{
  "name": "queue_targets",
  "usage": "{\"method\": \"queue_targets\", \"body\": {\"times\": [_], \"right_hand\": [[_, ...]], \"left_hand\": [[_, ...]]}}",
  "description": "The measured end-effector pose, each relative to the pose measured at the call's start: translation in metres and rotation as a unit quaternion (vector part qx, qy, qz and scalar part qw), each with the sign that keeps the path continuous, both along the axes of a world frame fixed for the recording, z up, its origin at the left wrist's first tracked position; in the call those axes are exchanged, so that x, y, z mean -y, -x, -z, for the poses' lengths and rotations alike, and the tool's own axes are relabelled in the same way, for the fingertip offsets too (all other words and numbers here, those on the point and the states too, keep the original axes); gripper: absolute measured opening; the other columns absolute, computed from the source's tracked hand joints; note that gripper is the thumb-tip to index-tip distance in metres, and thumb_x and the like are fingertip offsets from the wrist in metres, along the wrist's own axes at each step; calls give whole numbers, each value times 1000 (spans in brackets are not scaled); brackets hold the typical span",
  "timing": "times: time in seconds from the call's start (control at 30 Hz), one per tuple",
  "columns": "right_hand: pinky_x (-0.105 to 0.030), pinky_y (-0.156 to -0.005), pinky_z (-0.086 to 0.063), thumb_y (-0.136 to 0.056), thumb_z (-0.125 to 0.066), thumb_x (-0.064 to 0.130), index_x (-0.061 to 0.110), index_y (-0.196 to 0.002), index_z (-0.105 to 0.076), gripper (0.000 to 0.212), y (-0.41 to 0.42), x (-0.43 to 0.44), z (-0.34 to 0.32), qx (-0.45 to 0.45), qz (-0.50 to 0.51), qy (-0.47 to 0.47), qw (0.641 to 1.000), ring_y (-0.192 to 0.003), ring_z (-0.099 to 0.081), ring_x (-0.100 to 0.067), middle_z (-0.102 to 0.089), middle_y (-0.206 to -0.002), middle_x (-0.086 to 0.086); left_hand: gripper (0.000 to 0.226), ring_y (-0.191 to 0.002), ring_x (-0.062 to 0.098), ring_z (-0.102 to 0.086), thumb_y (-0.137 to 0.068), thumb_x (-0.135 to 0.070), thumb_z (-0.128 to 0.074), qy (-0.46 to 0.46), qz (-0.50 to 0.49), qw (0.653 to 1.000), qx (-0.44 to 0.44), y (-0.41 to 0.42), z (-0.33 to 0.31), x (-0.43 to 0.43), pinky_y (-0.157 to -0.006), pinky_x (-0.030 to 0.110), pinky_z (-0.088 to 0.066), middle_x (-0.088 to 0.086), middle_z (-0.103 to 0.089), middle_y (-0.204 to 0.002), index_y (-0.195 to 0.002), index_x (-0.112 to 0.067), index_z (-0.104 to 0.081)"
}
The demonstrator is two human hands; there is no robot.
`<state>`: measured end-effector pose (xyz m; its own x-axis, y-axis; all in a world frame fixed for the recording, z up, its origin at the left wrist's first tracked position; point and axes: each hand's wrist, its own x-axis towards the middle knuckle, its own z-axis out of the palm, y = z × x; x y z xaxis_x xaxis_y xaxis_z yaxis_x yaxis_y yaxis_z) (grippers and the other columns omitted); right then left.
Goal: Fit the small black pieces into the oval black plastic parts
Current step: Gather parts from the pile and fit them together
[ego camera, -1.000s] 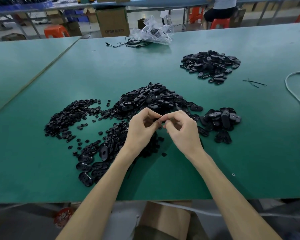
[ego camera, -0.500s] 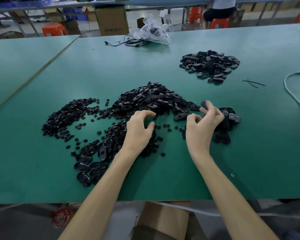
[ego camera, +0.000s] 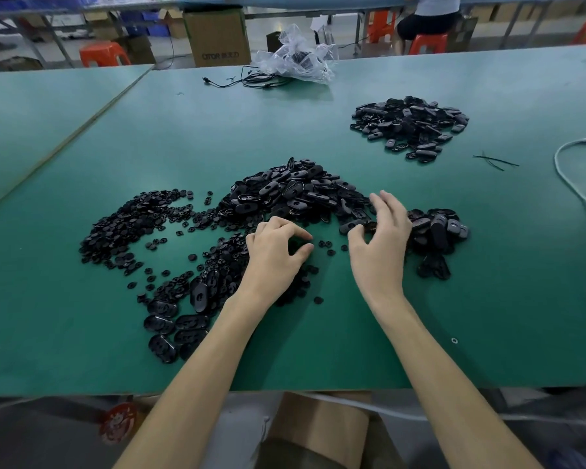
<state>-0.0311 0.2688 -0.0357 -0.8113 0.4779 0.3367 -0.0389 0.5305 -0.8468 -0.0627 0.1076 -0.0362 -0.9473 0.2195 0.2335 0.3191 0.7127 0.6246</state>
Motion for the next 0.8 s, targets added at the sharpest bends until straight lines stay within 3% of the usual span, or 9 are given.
{"method": "queue_targets", "body": {"times": [0.03,0.1,0.23,0.37,0.5,0.8], "right_hand": [[-18,-121,-19,-102,-56,5,4,-155,-43,55,1,2,1,20,-17,-43,999,-153,-19,-16,-33,-163,-5],[-27,-126,-17,-105,-55,12,3,-159,-36,58,1,3,4,67,-40,-112,991,-157,-11,-19,-27,-169,-7],[-35,-130,-14,-106,-53,18,2,-158,-37,56,1,4,6,133,-57,-214,966,-157,-18,-24,-32,-167,-11],[-31,-122,-27,-102,-52,4,1,-146,-52,44,0,5,6,122,-31,-182,975,-144,-34,-24,-51,-150,-11],[-30,-111,-32,-98,-49,-8,6,-136,-59,42,-1,4,5,119,-14,-168,979,-134,-39,-25,-55,-138,-8],[-29,-108,-34,-102,-61,7,9,-123,-69,22,-3,4,4,110,-16,-162,980,-127,-40,-24,-58,-127,-5]], "left_hand": [[17,-123,12,-44,-97,-32,-72,2,2,1000,-4,0,0,0,-100,26,-15,-12,-56,-120,-112,-27,-73],[22,-124,11,-43,-97,-36,-71,14,21,999,-21,-2,-1,-1,-100,27,-16,-15,-55,-126,-119,-31,-72],[24,-128,7,-37,-101,-39,-64,76,59,994,-56,-5,1,-4,-99,27,-15,-24,-55,-135,-124,-39,-72],[12,-119,7,-41,-98,-34,-70,37,51,997,-47,-3,1,-3,-94,27,-16,-24,-63,-118,-108,-36,-77],[3,-108,9,-41,-94,-34,-75,19,38,998,-38,-2,2,-2,-90,27,-17,-20,-60,-105,-97,-35,-76],[17,-103,8,-43,-94,-28,-76,-4,35,999,-12,-1,2,-2,-91,27,-18,-24,-56,-95,-88,-37,-61]]}}
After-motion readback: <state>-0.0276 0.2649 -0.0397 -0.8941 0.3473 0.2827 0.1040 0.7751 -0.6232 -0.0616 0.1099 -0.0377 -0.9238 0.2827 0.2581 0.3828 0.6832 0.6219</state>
